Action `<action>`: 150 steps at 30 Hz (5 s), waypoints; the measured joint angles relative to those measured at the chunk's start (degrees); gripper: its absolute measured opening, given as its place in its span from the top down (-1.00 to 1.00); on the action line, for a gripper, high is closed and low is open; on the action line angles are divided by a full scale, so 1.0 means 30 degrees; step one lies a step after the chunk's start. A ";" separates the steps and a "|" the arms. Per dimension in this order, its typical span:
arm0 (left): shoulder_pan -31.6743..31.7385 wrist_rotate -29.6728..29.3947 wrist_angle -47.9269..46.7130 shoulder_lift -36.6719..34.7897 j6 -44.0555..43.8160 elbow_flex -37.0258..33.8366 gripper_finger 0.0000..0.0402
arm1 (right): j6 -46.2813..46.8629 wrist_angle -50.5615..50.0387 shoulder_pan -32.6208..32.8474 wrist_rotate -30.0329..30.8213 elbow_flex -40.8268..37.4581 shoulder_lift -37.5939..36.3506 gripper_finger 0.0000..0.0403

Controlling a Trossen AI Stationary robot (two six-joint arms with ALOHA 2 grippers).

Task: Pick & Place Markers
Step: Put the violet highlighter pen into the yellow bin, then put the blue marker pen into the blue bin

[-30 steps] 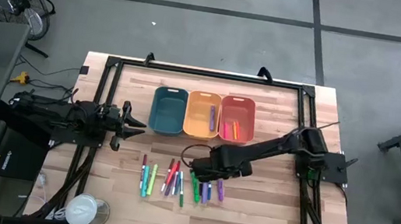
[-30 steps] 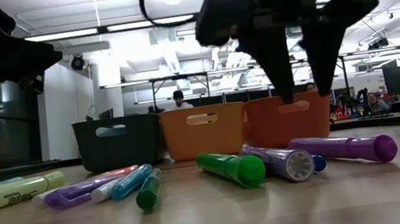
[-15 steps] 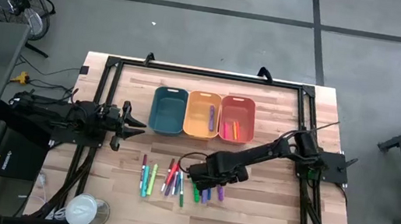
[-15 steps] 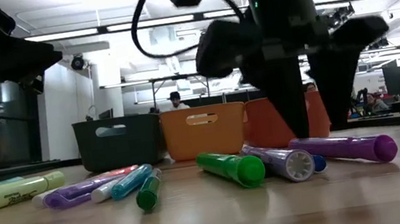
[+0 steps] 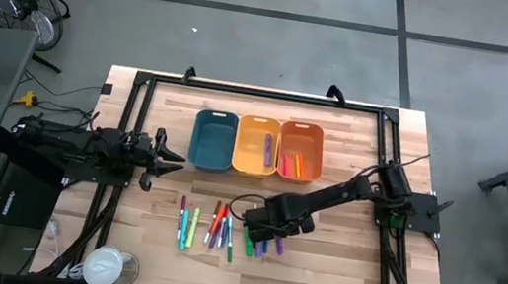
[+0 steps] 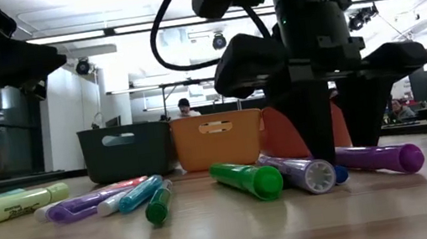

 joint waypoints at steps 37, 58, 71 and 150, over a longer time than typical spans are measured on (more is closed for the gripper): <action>-0.0007 0.0000 -0.0007 0.0001 0.0000 0.0007 0.53 | -0.1734 -0.1769 -0.0102 0.0757 0.1043 -0.0634 0.72; -0.0004 0.0000 -0.0004 0.0001 0.0000 0.0002 0.53 | -0.4114 -0.1643 -0.2580 0.2244 0.3817 -0.2241 0.72; 0.0001 -0.0002 0.0000 0.0002 0.0005 -0.0001 0.53 | -0.7554 -0.1966 -0.6235 0.3640 0.6734 -0.2292 0.72; -0.0001 0.0022 -0.0066 0.0000 0.0000 -0.0001 0.53 | -0.8149 -0.2662 -0.5865 0.3274 0.6550 -0.1301 0.24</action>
